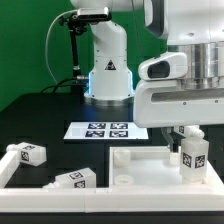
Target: Assemble one leg
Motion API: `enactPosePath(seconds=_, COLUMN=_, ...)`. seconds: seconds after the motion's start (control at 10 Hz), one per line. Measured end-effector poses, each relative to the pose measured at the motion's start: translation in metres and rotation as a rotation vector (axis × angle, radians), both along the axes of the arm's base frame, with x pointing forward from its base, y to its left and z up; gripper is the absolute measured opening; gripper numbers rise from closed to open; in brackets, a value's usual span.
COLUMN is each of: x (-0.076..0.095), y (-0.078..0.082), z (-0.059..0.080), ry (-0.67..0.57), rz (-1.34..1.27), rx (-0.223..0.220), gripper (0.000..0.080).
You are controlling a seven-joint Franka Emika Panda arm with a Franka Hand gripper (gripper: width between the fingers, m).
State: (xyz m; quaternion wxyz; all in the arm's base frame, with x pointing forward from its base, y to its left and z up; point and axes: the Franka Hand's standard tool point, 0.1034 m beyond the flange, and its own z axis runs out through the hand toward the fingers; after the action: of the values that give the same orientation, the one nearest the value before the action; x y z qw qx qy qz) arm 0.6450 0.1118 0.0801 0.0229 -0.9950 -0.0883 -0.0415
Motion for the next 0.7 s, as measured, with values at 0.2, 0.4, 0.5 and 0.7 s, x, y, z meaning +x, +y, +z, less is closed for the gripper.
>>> enactPosePath(seconds=0.2, x=0.0, y=0.0005, z=-0.0005, ry=-0.004, rz=-0.004, rx=0.004, gripper=0.0649)
enactPosePath(seconds=0.4, x=0.0, y=0.0004, z=-0.0005, ry=-0.004, rz=-0.015, rx=0.004, gripper=0.0512)
enactPosePath(seconds=0.5, x=-0.0001, y=0.0007, z=-0.0006, ry=-0.001, rz=-0.062, rx=0.01, gripper=0.033)
enactPosePath(seconds=0.7, x=0.0002, y=-0.0009, z=-0.0008, ry=0.008, rz=-0.223, rx=0.025, gripper=0.0285)
